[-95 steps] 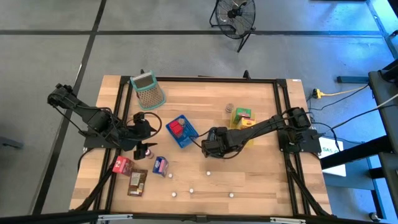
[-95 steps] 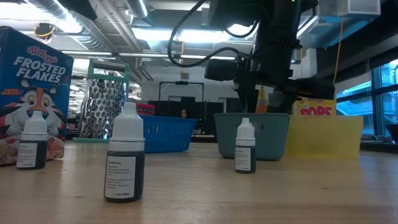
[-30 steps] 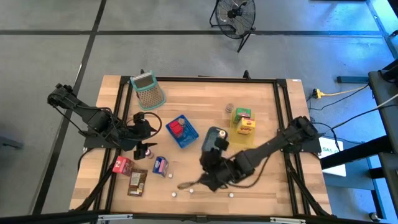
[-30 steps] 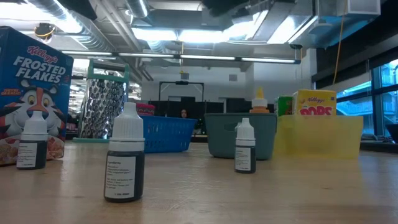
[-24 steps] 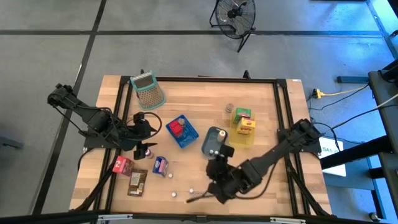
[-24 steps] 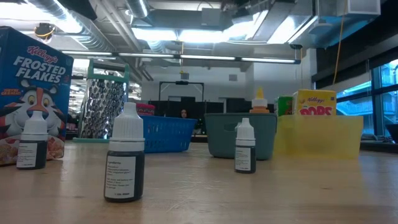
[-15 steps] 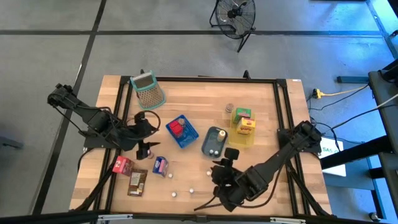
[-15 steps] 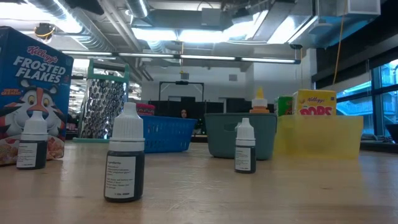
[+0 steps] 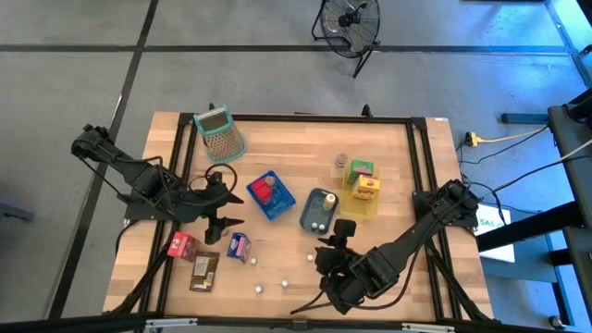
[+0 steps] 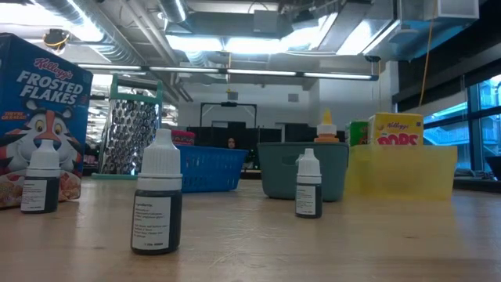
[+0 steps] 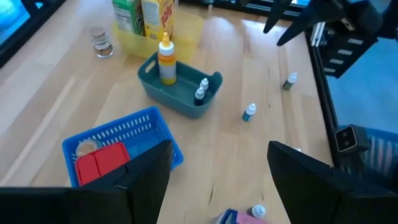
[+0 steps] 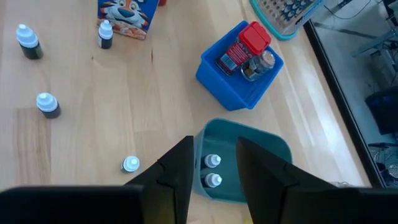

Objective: Pick & Place Kitchen Items
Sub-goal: Put the red cereal box into the yellow bin

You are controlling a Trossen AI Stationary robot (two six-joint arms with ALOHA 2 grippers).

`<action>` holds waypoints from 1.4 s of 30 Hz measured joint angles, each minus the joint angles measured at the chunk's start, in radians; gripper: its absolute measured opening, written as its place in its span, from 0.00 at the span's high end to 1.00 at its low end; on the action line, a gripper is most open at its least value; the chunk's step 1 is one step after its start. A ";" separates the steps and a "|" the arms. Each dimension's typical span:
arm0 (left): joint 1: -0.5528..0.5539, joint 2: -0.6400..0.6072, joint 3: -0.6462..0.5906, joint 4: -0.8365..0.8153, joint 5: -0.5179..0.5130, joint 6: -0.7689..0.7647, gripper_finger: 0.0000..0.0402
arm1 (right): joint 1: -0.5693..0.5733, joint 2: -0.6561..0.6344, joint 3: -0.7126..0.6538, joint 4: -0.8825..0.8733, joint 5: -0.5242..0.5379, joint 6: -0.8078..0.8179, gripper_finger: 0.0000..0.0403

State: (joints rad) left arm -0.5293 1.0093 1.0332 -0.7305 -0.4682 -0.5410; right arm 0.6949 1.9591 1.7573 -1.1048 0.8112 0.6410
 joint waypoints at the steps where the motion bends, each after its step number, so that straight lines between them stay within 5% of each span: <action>1: 0.000 0.004 0.000 0.001 -0.002 -0.011 0.35 | 0.000 0.000 0.000 -0.002 0.001 -0.002 0.69; 10: 0.010 0.008 0.000 -0.029 -0.003 0.088 0.35 | -0.018 0.000 0.000 -0.058 0.075 -0.003 0.69; 22: 0.010 0.006 0.082 -0.448 0.046 0.078 0.35 | -0.078 0.000 -0.001 -0.118 0.079 -0.003 0.69; 27: 0.010 0.020 0.082 -0.540 0.067 -0.064 0.35 | -0.089 0.000 -0.006 -0.126 0.079 -0.003 0.69; 42: -0.002 0.021 0.082 -0.634 0.343 -0.608 0.35 | -0.099 0.000 -0.035 -0.124 0.075 -0.001 0.69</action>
State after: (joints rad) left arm -0.5312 1.0306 1.1156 -1.3641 -0.1251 -1.1489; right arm 0.5957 1.9594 1.7222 -1.2283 0.8864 0.6395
